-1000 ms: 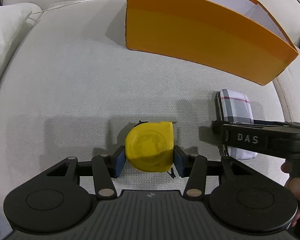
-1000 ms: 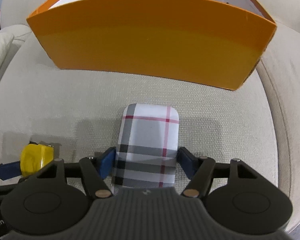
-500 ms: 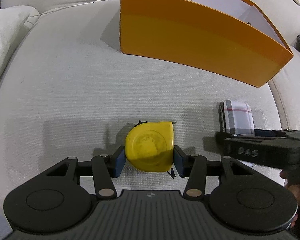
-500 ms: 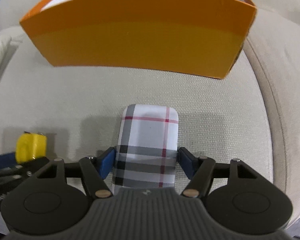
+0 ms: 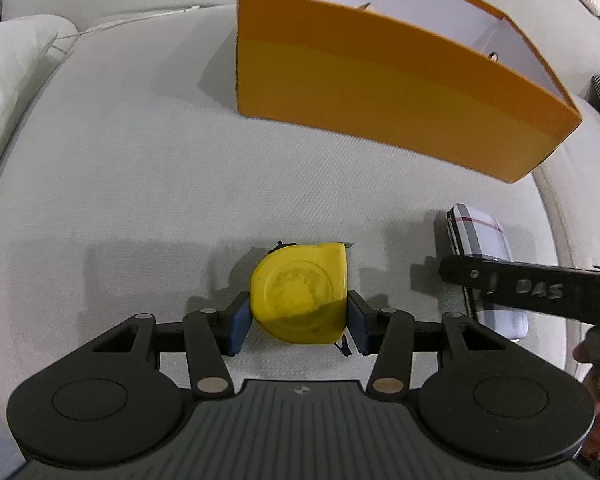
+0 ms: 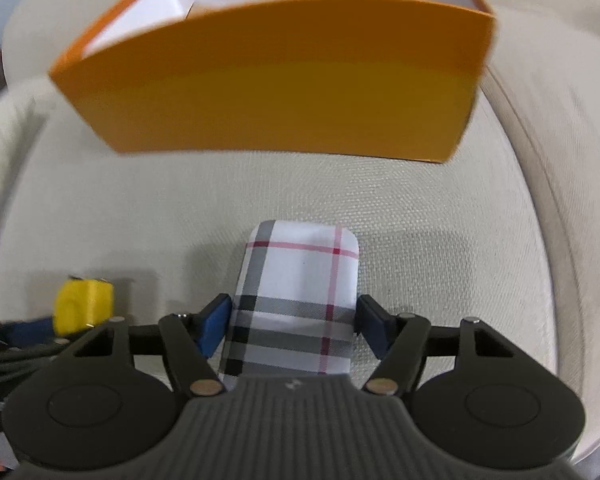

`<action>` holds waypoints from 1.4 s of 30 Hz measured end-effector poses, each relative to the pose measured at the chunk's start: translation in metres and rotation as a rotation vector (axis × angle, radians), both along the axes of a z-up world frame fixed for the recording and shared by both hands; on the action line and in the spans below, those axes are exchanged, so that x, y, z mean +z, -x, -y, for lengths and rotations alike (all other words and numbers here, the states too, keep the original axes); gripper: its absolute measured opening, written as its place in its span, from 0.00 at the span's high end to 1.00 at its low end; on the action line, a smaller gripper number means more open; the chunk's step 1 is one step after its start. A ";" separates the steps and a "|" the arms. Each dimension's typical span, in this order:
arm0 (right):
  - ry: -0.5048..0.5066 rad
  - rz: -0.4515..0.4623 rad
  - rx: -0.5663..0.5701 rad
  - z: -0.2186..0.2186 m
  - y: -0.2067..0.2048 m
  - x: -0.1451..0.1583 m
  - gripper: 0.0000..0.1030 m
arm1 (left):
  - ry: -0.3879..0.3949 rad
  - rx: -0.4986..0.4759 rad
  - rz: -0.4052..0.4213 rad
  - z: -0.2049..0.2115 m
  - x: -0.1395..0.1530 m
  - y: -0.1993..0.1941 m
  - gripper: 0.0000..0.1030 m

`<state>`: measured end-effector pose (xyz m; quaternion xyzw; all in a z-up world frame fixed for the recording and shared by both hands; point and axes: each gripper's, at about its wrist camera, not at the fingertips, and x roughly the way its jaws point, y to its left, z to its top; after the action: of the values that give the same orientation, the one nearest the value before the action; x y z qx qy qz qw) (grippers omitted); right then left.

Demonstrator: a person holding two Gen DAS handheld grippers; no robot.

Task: Organize rigid objects
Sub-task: 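Lift and carry the tape measure and plaid case over the orange box with both tools, then lower the tape measure and plaid case into the box and open both tools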

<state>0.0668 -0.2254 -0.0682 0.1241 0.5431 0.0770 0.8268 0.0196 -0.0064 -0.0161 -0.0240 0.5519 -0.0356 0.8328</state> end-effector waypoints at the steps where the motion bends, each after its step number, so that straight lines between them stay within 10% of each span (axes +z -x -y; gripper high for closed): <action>1: -0.034 0.005 -0.016 0.004 0.002 0.004 0.33 | 0.006 -0.001 0.005 0.001 0.002 -0.001 0.45; 20: -0.274 0.368 -0.143 0.061 -0.039 0.143 0.33 | 0.080 -0.043 0.276 0.033 0.140 -0.076 0.45; 42: -0.179 0.209 -0.185 0.049 -0.150 0.078 0.32 | 0.022 -0.039 0.136 0.040 0.069 -0.183 0.45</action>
<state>0.2163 -0.2748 0.0102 0.2382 0.4313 0.0611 0.8681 0.2027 -0.0462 0.0527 -0.0201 0.4939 -0.0595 0.8672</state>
